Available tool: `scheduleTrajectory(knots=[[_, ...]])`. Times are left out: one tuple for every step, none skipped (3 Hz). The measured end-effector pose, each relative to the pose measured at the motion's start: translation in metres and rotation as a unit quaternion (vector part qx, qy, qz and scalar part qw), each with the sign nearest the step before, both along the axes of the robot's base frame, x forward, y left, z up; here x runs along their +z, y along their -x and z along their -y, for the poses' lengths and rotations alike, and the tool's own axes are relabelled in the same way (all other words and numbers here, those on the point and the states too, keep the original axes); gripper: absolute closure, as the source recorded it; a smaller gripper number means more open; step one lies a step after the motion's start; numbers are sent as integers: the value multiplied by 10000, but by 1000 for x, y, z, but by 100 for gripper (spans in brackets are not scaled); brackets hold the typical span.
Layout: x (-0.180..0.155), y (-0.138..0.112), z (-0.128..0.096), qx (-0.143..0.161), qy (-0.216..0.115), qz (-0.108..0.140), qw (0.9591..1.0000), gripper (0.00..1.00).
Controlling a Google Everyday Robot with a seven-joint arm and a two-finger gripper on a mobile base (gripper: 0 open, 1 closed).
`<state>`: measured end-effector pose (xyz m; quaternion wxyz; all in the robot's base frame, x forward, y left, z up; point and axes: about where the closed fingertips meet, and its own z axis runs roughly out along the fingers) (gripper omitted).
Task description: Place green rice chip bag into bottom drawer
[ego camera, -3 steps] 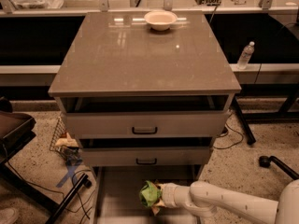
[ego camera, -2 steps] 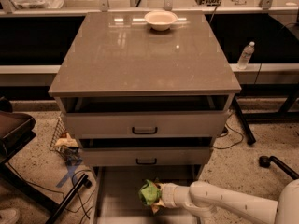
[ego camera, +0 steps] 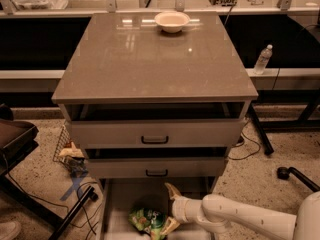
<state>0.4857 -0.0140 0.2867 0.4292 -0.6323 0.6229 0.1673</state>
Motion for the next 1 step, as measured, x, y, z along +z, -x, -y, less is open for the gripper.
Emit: scheduleTrajectory(knots=[[0, 0, 0, 0, 0, 0, 10000, 0]])
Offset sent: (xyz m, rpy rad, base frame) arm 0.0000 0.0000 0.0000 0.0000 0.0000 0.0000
